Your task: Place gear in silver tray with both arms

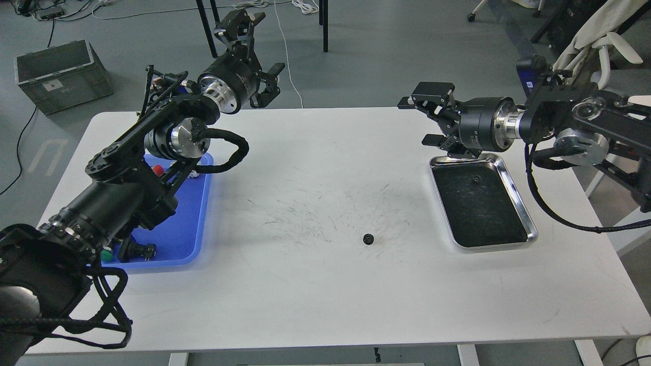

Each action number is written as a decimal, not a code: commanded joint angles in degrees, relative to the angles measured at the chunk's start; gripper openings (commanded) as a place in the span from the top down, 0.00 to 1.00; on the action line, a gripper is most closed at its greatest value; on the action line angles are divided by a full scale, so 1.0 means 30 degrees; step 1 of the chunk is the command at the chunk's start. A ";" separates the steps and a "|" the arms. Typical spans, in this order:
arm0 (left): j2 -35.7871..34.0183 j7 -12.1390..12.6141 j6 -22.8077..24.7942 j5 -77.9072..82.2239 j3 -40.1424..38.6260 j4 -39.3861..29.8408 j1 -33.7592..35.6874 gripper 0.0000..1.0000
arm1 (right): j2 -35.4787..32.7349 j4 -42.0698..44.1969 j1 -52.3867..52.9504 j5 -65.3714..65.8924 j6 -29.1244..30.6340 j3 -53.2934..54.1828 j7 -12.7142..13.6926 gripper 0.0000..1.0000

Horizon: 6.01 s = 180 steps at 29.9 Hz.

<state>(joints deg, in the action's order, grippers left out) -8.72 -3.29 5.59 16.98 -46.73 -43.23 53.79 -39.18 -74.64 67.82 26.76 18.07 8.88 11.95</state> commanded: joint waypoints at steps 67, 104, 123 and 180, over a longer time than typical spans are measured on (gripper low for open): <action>-0.2572 -0.1511 0.4495 -0.3962 -0.0711 0.6381 -0.1113 0.02 | 1.2417 0.4900 0.3143 0.5523 0.2122 -1.0750 0.3545 0.16; -0.2689 -0.1482 0.4378 -0.3992 -0.0711 0.6381 -0.1230 0.02 | 0.9755 0.4316 0.4722 0.5726 0.3311 -1.0694 0.3340 0.98; -0.2631 -0.1511 0.4378 -0.3962 -0.0711 0.6381 -0.1084 0.02 | 0.2427 0.2292 0.2884 1.9904 0.3311 -1.1308 0.0205 0.99; -0.2689 -0.1511 0.3382 -0.3816 -0.0711 0.6381 -0.0498 0.02 | 0.2776 0.9351 -0.2535 -0.1439 -0.2244 0.7990 -0.2605 0.03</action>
<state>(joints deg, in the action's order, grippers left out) -16.81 -7.77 16.21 5.54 -48.93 -24.08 51.81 -33.10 -49.82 64.46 33.54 12.15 25.60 6.73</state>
